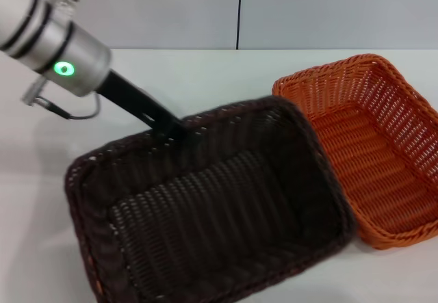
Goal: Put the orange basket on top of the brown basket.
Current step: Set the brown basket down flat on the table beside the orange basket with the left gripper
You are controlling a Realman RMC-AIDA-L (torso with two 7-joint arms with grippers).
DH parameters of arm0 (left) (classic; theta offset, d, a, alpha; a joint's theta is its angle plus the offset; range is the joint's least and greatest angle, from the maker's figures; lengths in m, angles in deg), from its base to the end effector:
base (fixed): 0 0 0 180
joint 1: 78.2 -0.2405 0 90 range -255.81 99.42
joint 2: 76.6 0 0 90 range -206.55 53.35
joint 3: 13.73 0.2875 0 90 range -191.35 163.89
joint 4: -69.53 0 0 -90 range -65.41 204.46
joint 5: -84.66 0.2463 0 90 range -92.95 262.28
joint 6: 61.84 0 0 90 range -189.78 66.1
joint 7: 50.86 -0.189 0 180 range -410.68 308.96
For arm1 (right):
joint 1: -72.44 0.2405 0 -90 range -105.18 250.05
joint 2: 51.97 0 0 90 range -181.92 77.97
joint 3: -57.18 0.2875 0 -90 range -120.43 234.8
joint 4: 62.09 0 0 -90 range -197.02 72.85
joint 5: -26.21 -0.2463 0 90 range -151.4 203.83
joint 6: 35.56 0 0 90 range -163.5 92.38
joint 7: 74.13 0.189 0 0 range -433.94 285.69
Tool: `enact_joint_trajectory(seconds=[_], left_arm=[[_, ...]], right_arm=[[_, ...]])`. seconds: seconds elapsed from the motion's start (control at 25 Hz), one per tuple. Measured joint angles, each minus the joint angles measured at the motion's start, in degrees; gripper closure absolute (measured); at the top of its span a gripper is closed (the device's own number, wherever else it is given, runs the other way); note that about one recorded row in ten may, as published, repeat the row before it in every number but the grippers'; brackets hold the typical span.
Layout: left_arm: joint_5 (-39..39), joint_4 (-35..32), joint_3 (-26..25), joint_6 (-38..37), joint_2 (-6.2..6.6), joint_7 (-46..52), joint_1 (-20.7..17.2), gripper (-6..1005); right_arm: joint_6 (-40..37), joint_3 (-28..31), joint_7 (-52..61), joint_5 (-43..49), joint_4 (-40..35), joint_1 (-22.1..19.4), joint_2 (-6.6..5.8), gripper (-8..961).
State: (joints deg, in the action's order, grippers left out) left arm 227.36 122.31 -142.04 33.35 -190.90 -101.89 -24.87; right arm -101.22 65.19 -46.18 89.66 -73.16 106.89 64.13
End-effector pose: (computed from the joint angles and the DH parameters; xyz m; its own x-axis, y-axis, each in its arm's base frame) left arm -0.1743 0.4733 -0.0135 0.7898 0.6109 -0.0559 0.5922 -0.7830 -0.1903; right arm 0.4194 0.4494 0.1224 0.5444 0.3043 -0.7817 -0.8381 0.2373 -0.4912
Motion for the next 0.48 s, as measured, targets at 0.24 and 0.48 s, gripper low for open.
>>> enact_joint_trajectory(seconds=[0.24,0.48], left_arm=[[-1.1,-5.2,-0.2,-3.6,-2.45,-3.7,3.4,799],[-1.4,-5.8,0.0,-3.9,-2.9,-4.6,4.3,798]], right_arm=[[0.0,-0.1,0.0,0.0,0.1,-0.2,0.0,153],[0.0,-0.1,0.0,0.0,0.2,-0.2,0.0,153]])
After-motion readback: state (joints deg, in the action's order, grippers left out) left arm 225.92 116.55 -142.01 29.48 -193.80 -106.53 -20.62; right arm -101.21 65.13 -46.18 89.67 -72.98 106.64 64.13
